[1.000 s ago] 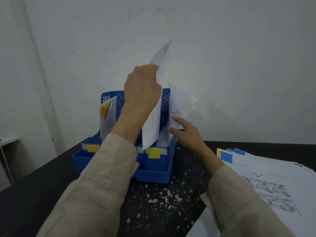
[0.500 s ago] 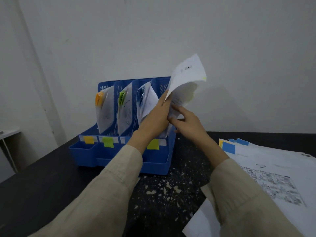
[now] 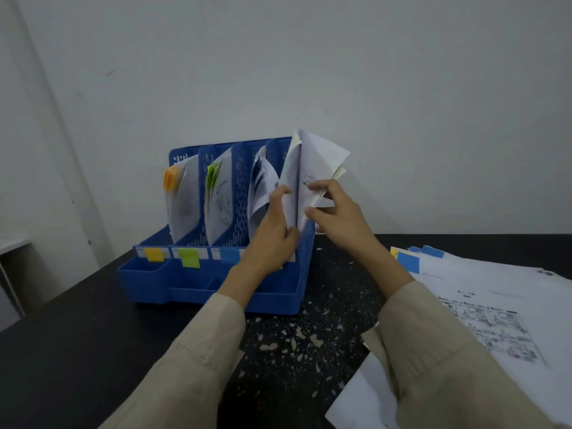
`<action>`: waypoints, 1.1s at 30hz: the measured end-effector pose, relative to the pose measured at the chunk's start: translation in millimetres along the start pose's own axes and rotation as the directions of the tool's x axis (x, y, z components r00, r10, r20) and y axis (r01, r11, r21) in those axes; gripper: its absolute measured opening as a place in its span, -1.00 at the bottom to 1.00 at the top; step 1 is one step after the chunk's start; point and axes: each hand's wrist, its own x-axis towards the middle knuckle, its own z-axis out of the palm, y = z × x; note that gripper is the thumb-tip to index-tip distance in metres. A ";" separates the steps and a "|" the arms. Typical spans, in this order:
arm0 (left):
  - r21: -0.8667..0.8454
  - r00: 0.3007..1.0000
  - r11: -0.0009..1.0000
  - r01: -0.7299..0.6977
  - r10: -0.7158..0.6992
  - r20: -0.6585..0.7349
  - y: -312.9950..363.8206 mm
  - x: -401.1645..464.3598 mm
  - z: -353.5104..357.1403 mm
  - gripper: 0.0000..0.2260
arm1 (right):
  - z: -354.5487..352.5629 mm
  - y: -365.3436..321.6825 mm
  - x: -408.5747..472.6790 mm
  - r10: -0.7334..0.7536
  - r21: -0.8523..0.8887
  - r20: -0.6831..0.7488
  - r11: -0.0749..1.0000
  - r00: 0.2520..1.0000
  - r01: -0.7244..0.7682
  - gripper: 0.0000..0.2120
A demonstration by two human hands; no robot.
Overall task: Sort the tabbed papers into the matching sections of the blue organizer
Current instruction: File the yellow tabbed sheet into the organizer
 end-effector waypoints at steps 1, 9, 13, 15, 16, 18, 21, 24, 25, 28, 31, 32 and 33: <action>-0.014 0.997 0.999 -0.032 0.031 -0.074 0.6 0.2 0.7 -0.53 | 0.0 0.0 -0.4 -0.021 -0.005 -0.010 1.000 1.000 0.021 -0.70; -0.009 0.958 0.999 -0.052 0.048 -0.283 7.4 3.1 10.6 -0.72 | 1.8 1.1 -0.1 -0.087 0.026 -0.081 0.996 0.993 0.089 -0.69; -0.018 0.980 0.998 0.068 -0.070 -0.187 7.2 3.1 16.2 -0.64 | 2.6 0.6 -1.1 -0.072 0.090 -0.066 0.993 0.995 0.078 -0.64; -0.084 0.970 0.991 0.108 -0.124 -0.211 6.4 5.1 15.6 -0.63 | 1.9 0.1 -1.2 -0.074 0.093 -0.049 0.993 0.996 0.079 -0.59; -0.120 0.964 0.985 0.123 -0.148 -0.223 4.1 6.5 14.8 -0.65 | 1.5 -0.4 -1.5 -0.077 0.079 -0.046 0.994 0.996 0.080 -0.55; -0.202 0.958 0.967 0.153 -0.195 -0.209 -1.0 9.2 12.5 -0.68 | 0.8 -1.0 -2.1 -0.079 0.056 -0.047 0.995 0.996 0.081 -0.47; -0.284 0.957 0.940 0.189 -0.241 -0.161 -4.0 10.2 9.0 -0.68 | 1.2 -1.4 -1.9 -0.103 0.055 -0.052 0.993 0.993 0.106 -0.41; -0.302 0.955 0.933 0.196 -0.251 -0.156 0.9 12.8 4.5 -0.66 | 3.2 -0.2 -0.8 -0.138 0.002 -0.050 0.990 0.989 0.138 -0.38; -0.307 0.953 0.931 0.197 -0.255 -0.162 3.8 16.4 2.5 -0.65 | 4.0 0.5 -0.6 -0.146 -0.010 -0.043 0.989 0.988 0.146 -0.37; -0.347 0.949 0.917 0.198 -0.268 -0.168 18.4 33.9 -5.8 -0.63 | 4.9 0.7 -1.3 -0.154 -0.022 -0.017 0.988 0.988 0.154 -0.33; -0.290 0.953 0.941 0.175 -0.236 -0.191 29.4 54.0 -12.8 -0.66 | 4.3 -0.6 -2.3 -0.155 -0.030 0.001 0.987 0.988 0.155 -0.33; -0.261 0.954 0.951 0.166 -0.222 -0.200 31.6 59.2 -14.3 -0.67 | 3.9 -0.8 -2.5 -0.151 -0.033 0.003 0.988 0.989 0.151 -0.34; -0.239 0.955 0.958 0.158 -0.209 -0.209 31.9 63.2 -15.1 -0.71 | 3.7 -1.1 -2.6 -0.144 -0.033 0.005 0.989 0.990 0.144 -0.34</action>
